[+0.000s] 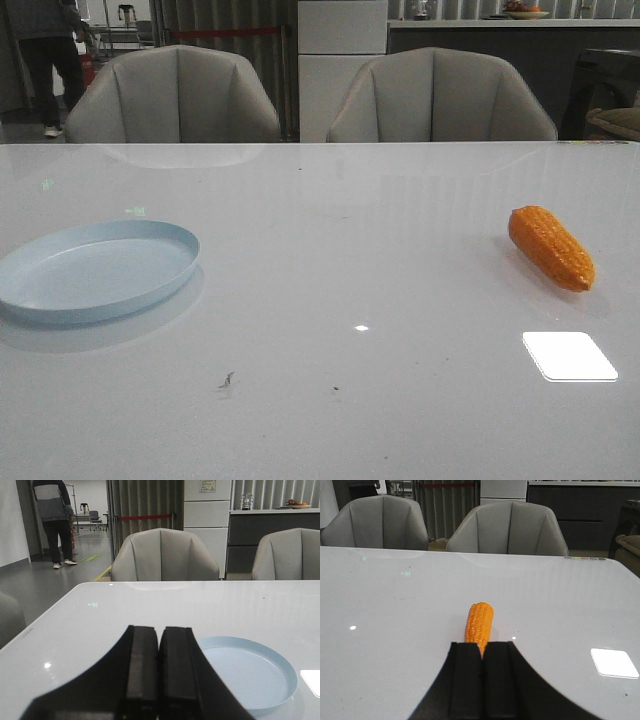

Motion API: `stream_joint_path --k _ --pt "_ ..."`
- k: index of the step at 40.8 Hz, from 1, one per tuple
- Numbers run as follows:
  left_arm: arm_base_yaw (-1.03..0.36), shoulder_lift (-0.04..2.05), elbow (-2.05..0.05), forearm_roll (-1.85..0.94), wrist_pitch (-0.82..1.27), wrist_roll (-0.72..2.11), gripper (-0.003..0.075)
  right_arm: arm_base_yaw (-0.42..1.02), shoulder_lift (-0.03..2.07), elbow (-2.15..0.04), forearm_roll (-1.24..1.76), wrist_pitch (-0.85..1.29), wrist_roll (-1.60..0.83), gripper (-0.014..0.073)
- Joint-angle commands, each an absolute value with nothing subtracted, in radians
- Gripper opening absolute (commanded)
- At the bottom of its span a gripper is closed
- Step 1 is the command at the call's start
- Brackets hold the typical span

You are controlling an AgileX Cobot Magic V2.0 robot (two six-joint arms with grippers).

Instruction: Place corn on plate with both arms

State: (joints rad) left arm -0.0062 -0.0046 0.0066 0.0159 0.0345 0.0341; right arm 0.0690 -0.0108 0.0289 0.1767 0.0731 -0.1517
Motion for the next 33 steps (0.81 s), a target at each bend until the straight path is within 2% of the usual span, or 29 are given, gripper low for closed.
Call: stream_joint_path --k 1,10,19,26,33 --pt "-0.007 -0.023 0.043 0.012 -0.052 0.028 0.0089 0.063 -0.034 0.008 0.183 -0.021 -0.152 0.0057" --pt "-0.007 -0.023 0.043 0.01 -0.091 0.028 0.0089 0.063 -0.034 0.008 0.183 -0.058 -0.152 0.0057" --pt "-0.007 -0.023 0.018 -0.014 -0.342 0.026 0.0089 0.063 -0.034 -0.023 0.183 -0.263 -0.152 0.0057" --pt "-0.009 -0.014 -0.201 -0.033 -0.307 0.026 0.0089 0.063 -0.022 -0.288 0.181 -0.141 -0.152 0.0057" --pt "-0.009 0.079 -0.468 -0.028 -0.164 0.026 0.0089 0.063 0.124 -0.552 0.169 -0.011 -0.152 0.0057"
